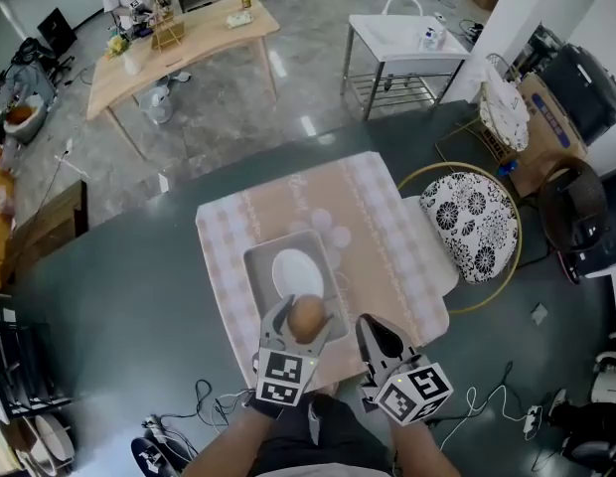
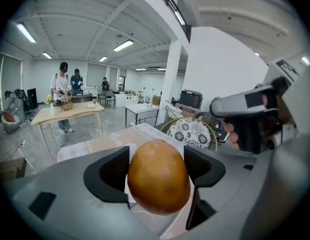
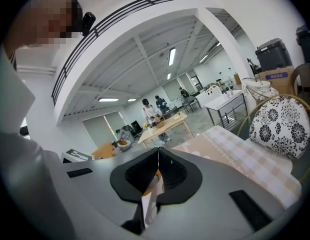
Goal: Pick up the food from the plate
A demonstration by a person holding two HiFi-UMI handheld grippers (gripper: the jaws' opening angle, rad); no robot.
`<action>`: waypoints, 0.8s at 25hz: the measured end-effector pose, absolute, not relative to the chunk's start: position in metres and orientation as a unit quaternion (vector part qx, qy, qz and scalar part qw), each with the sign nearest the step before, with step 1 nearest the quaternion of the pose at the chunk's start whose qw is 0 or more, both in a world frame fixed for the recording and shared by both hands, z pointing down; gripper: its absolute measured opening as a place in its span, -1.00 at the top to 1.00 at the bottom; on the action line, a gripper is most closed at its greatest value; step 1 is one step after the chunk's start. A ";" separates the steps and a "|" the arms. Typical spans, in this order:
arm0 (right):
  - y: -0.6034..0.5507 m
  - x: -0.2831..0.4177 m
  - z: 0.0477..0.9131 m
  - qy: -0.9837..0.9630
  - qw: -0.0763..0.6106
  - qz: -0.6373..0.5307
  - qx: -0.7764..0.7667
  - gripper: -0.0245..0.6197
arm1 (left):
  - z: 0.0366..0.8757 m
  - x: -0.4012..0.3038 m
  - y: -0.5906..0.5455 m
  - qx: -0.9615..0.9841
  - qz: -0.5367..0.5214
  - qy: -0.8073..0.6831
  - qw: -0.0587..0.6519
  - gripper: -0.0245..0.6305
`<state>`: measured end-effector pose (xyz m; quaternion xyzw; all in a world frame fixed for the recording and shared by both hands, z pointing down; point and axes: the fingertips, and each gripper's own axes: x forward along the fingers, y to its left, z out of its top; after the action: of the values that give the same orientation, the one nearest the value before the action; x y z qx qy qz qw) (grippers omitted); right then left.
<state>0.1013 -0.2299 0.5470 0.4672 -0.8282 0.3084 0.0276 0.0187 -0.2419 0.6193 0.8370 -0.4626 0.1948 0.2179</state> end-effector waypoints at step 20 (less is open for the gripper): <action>-0.211 0.101 0.419 -0.869 0.002 0.233 0.436 0.87 | 0.438 0.022 -0.191 0.863 0.121 -0.463 0.159 -0.07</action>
<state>0.1005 -0.2108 0.4187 0.4360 -0.8693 0.2329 0.0016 0.0217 -0.1911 0.4384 0.8634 -0.4634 0.1212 0.1585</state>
